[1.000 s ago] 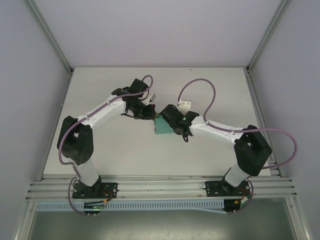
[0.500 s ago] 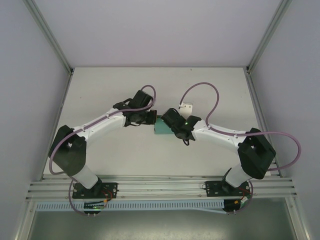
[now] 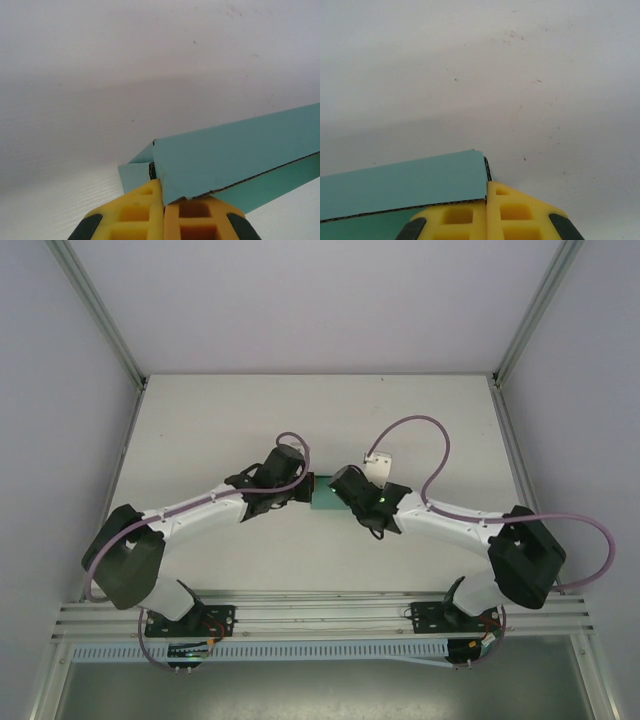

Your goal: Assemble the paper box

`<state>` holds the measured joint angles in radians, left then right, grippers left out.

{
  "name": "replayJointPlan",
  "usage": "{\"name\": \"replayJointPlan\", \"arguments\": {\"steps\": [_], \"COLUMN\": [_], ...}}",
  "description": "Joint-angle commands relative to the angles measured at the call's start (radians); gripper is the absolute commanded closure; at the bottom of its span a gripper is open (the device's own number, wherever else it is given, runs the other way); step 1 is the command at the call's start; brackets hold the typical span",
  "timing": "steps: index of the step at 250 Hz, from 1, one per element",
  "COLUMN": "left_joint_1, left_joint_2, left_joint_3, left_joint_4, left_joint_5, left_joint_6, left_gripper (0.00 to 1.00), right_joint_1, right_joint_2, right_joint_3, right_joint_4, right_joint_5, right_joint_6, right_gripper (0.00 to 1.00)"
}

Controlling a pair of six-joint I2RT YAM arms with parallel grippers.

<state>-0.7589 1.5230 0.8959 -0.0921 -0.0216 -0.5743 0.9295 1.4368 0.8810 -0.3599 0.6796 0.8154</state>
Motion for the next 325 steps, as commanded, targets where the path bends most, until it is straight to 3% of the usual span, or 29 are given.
{"name": "replayJointPlan", "arguments": {"steps": [1,25,105,148,211,283,295,325], "left_joint_1": [-0.051,-0.072,-0.079,-0.078,-0.079,-0.079,-0.079,-0.079], "left_joint_2": [0.115,0.158,0.192,0.192,0.201,0.162,0.15,0.121], "left_joint_3": [-0.117,-0.103,-0.096,-0.076,-0.033,0.007,0.013,0.048], "left_joint_4": [-0.251,-0.279,-0.265,-0.276,-0.27,-0.249,-0.244,-0.246], "left_joint_5": [0.082,0.037,0.017,0.001,-0.013,-0.024,-0.022,-0.023], "left_joint_6": [-0.027,-0.008,0.015,0.055,0.094,0.136,0.148,0.193], "left_gripper": [1.0,1.0,1.0,1.0,1.0,1.0,0.88,0.78], "right_joint_1": [0.014,0.007,-0.111,-0.17,-0.261,-0.288,-0.288,-0.285], "right_joint_2": [-0.033,-0.07,-0.217,-0.298,-0.253,-0.182,-0.178,-0.165], "right_joint_3": [-0.066,-0.096,-0.116,-0.112,-0.114,-0.194,-0.218,-0.259], "right_joint_4": [0.092,0.138,0.161,0.127,0.157,0.181,0.196,0.23], "right_joint_5": [-0.097,-0.12,-0.3,-0.295,-0.353,-0.425,-0.438,-0.464], "right_joint_6": [-0.015,-0.049,-0.131,-0.164,-0.166,-0.083,-0.066,-0.037], "right_gripper": [1.0,0.97,0.43,0.34,0.32,0.41,0.42,0.45]}}
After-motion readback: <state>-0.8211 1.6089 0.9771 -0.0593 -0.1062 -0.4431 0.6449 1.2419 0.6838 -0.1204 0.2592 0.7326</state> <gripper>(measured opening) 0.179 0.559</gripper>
